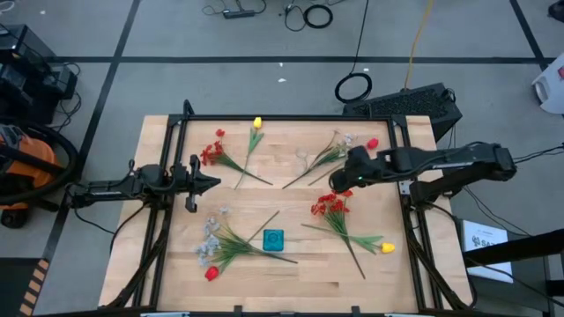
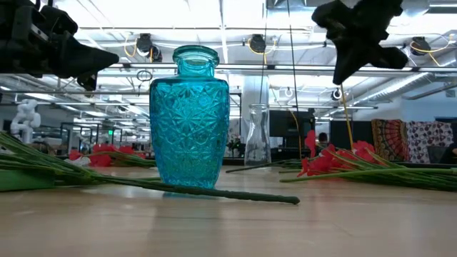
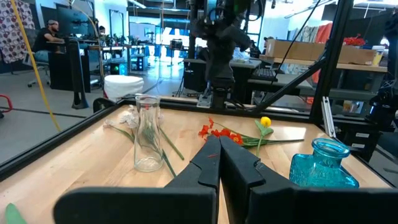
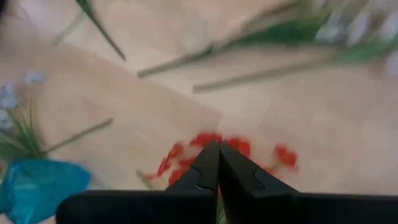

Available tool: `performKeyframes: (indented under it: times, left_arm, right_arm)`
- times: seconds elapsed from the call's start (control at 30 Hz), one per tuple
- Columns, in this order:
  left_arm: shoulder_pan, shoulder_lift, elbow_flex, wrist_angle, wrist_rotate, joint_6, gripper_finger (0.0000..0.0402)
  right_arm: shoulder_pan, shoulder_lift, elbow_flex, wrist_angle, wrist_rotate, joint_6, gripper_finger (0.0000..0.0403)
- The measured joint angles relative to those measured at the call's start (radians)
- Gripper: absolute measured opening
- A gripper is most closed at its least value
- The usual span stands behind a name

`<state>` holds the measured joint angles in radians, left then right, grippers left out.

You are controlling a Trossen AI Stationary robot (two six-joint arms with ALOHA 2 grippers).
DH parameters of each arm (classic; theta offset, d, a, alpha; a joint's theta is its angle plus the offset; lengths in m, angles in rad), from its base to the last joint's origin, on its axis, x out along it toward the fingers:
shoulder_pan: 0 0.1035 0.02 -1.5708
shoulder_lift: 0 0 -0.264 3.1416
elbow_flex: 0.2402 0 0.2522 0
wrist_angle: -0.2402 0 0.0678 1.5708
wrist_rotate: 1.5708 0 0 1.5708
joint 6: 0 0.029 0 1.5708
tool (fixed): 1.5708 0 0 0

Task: Sort flowers into vase by color
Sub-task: Put the bottom red flowers into the transparent flower vase

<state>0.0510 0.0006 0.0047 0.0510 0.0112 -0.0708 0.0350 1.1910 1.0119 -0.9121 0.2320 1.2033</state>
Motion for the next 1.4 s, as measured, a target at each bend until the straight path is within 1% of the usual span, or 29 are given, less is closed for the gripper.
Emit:
performKeyframes:
  times: [0.1, 0.3, 0.5, 0.7, 0.8, 0.87, 1.03, 1.2, 1.4]
  left_arm:
    - [0.000, 0.000, 0.000, 0.000, 0.000, 0.000, 0.0009]
    - [0.000, 0.000, 0.000, 0.000, 0.000, 0.000, 0.0009]
    - [0.000, 0.000, 0.000, 0.000, 0.000, 0.000, 0.0009]
    - [0.000, 0.000, 0.000, 0.000, 0.000, 0.000, 0.0009]
    - [0.000, 0.000, 0.000, 0.000, 0.000, 0.000, 0.0009]
    - [0.000, 0.000, 0.000, 0.000, 0.000, 0.000, 0.0009]
    - [0.000, 0.000, 0.000, 0.000, 0.000, 0.000, 0.0009]
    - [0.000, 0.000, 0.000, -0.001, 0.000, 0.000, 0.0009]
    - [0.000, 0.000, 0.000, -0.001, 0.000, 0.000, 0.0009]
  right_arm:
    - [0.018, 0.039, 0.000, 0.000, -0.049, 0.042, 0.0000]
    - [0.051, 0.085, 0.000, -0.003, -0.100, 0.080, 0.0000]
    - [0.092, 0.139, 0.000, -0.077, -0.179, 0.112, 0.0000]
    - [0.134, 0.191, 0.000, -0.141, -0.186, 0.148, 0.0000]
    - [0.138, 0.209, 0.000, -0.158, -0.204, 0.192, 0.0001]
    - [0.138, 0.221, 0.000, -0.161, -0.212, 0.192, 0.0007]
    - [0.146, 0.254, 0.000, -0.161, -0.213, 0.187, 0.0041]
    - [0.175, 0.294, 0.000, -0.127, -0.217, 0.201, 0.0095]
    - [0.222, 0.340, 0.000, -0.034, -0.235, 0.200, 0.0158]
